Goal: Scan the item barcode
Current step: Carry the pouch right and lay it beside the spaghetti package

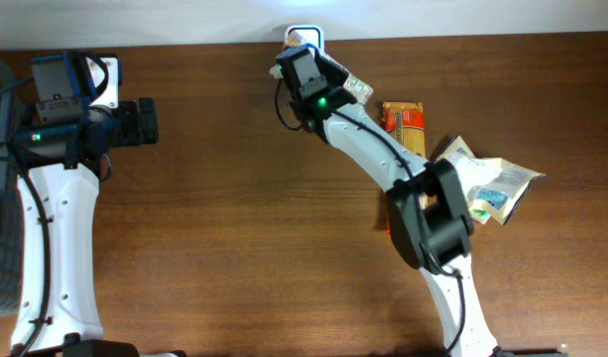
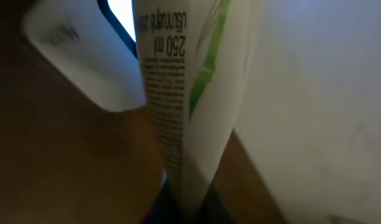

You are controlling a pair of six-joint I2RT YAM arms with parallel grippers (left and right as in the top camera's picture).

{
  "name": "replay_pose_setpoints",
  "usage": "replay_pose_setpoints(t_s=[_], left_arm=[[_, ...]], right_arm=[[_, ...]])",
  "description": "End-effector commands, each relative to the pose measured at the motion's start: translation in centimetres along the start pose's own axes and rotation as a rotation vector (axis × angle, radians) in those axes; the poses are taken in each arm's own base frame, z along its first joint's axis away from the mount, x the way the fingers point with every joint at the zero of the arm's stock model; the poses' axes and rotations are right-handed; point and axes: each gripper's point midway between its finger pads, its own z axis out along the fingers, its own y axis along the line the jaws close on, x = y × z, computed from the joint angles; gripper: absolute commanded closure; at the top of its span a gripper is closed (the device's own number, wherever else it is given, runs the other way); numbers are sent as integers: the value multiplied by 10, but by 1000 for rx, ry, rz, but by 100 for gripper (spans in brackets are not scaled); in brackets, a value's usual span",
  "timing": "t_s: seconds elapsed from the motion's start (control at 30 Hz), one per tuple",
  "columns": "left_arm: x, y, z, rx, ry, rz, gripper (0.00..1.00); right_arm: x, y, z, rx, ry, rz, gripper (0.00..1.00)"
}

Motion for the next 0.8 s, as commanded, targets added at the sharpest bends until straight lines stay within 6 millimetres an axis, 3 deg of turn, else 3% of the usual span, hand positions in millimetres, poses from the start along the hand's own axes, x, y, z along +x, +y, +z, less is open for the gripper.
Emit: replay_pose_setpoints(t_s=[0.0,0.13,0.23,0.3,0.43,0.53,0.63,0.77], left_arm=[[0,3,1,-7,1,-12,0],[0,3,1,-7,1,-12,1],[0,3,1,-7,1,-12,1],[0,3,1,-7,1,-12,1],[0,3,1,-7,1,-12,1],[0,3,1,-7,1,-12,1],[0,3,1,-7,1,-12,1],[0,3,1,-7,1,-12,1]], right_arm=[[-41,-59,-86,-129,-203,370,96],[-39,-53,-138,-428,-218,637,96],[4,-45,-157,-529,-40,709,96],[41,-26,-163,-595,146,771,96],[112,28,-147,-638,494,808,96],[144,59,-125,-642,580,808,96],[168,78,-110,-673,625,846,96],[217,77,-93,-644,729,909,96]])
